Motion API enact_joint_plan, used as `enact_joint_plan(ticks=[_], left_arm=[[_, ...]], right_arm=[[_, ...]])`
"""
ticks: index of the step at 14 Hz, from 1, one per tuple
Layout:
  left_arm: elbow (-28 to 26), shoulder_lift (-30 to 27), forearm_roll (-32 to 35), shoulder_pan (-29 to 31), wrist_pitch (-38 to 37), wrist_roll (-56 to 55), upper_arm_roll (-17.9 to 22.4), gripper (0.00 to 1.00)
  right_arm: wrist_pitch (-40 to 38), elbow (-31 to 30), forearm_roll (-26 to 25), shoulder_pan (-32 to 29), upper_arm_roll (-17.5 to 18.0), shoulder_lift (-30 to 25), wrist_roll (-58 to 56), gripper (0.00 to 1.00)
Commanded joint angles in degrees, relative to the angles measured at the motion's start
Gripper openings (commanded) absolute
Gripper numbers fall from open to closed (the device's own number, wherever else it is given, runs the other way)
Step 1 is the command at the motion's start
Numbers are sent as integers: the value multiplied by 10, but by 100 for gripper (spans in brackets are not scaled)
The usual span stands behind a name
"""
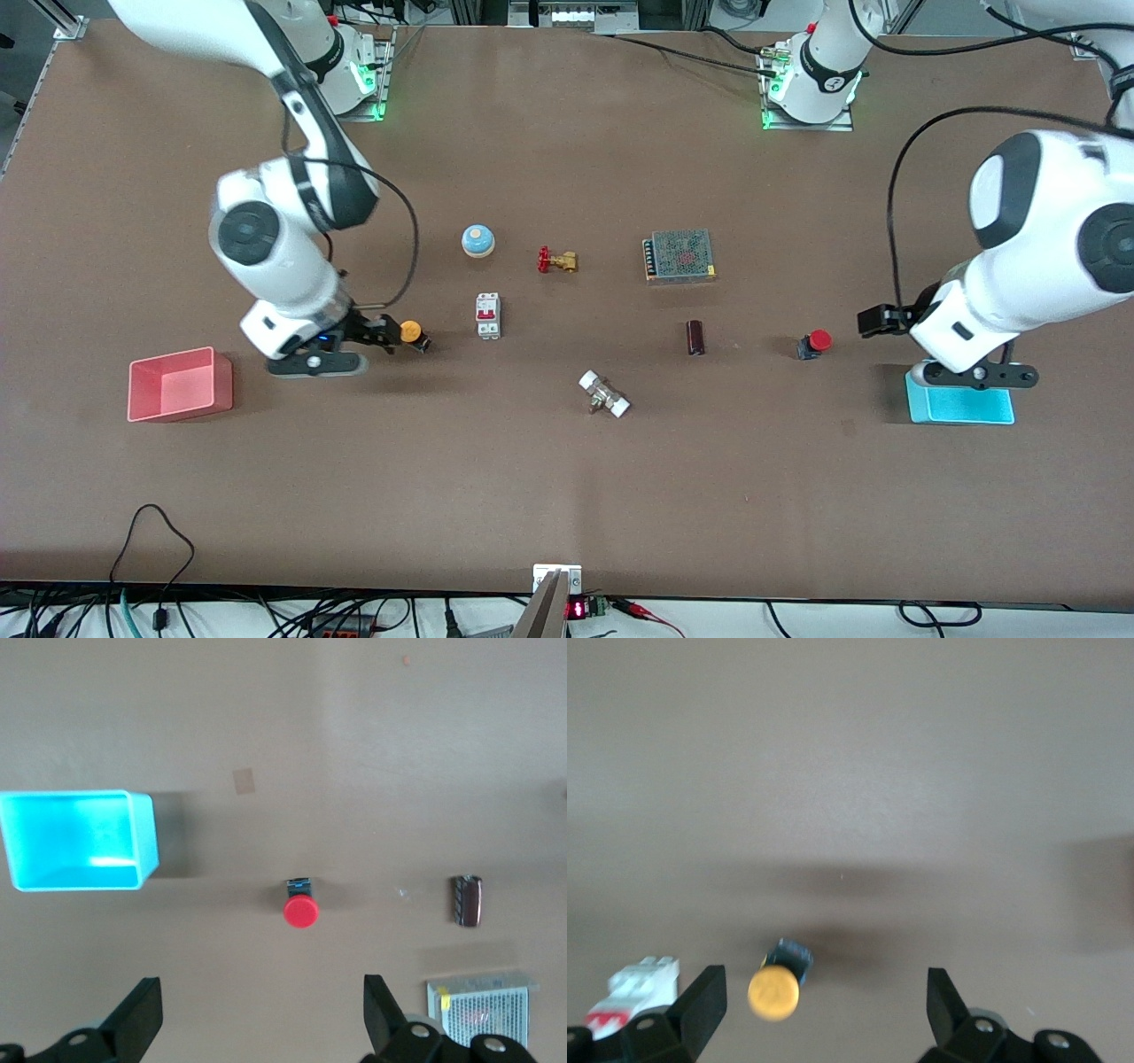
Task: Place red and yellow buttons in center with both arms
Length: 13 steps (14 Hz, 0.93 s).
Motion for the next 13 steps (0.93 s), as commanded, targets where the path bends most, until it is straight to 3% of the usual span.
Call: enact_joint_plan(ticks=[1, 4, 8, 13], left_arm=[[15, -38, -1, 23, -23, 60, -4, 100], [24, -79, 0, 23, -46, 59, -4, 100], [50, -72, -39, 34, -80, 58, 1, 100], [54, -83, -13, 37, -89, 53, -1, 100]], right_arm=[[-134, 33, 53, -42, -10, -69, -98, 100], [-252, 85, 48, -67, -49, -109, -154, 100], [-299, 97, 26, -115, -50, -140, -152, 100], [-339, 96, 21, -123, -45, -165, -152, 100]])
